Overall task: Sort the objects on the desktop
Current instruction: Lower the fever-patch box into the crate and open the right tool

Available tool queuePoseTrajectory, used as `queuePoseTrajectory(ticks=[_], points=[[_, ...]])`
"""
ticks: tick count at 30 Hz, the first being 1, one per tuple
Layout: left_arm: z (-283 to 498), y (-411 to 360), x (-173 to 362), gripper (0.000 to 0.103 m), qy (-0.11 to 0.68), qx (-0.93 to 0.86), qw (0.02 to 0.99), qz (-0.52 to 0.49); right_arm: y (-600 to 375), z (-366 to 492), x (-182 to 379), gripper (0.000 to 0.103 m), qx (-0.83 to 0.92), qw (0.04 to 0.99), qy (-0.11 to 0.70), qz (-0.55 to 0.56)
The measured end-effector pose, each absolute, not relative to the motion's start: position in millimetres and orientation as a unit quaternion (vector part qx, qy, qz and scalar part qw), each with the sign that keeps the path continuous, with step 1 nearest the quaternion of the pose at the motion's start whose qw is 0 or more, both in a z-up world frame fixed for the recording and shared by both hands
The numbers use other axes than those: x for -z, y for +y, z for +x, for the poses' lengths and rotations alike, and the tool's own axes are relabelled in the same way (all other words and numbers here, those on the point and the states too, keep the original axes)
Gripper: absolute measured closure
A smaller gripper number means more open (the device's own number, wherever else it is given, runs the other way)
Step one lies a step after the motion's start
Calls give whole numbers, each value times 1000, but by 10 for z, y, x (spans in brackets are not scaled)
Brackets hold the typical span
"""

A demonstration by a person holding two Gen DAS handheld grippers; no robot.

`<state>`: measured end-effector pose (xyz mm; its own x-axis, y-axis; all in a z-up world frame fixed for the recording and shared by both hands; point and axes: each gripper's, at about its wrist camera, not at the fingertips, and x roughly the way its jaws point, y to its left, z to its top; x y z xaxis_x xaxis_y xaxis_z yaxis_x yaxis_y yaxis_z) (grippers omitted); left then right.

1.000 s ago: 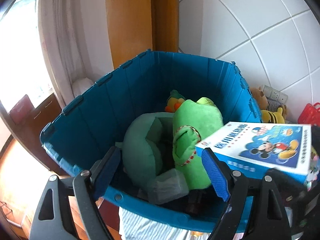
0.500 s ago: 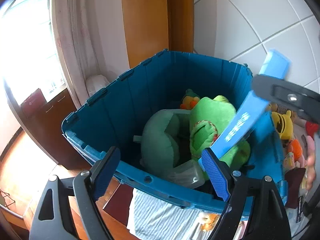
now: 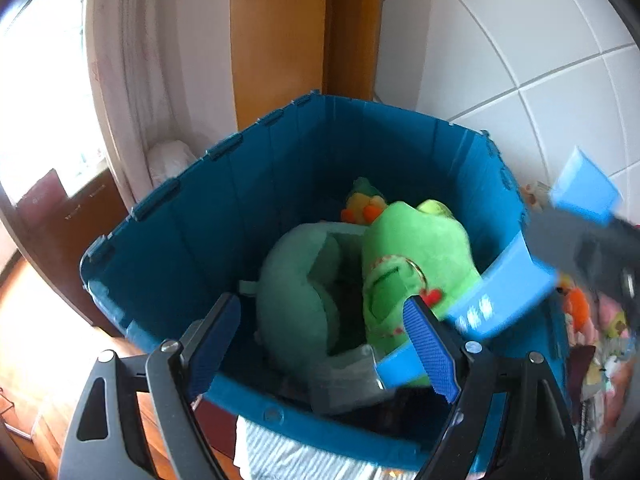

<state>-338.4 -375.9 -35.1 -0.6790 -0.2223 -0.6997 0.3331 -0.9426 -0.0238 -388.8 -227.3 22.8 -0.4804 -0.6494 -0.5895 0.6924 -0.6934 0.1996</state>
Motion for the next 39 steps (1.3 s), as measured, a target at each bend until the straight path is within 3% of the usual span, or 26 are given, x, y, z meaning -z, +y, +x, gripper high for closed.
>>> queuePoseTrajectory(ticks=[13,19,23,30,34,39], points=[[-3742,-3682,430,19,52,915,130,379,-1729,-4189,-129,0,853,387,-90,338],[-3999,-3664,484,18,40,904,158,396,-1531,-3980,-154,0,867,379,-29,322],[-4046,-3593,492,18,39,905,143,399,-1259,-3874,-124,0,873,391,-27,290],[-3831,-3512,289,18,62,919,105,376,-1367,-3836,331,0,885,340,95,302],[-3658,-3187,72,18,31,933,62,352,-1483,-3787,324,0,890,345,120,274],[-3647,-2935,8,2,-6,937,51,346,-1692,-3705,195,0,878,393,156,225]])
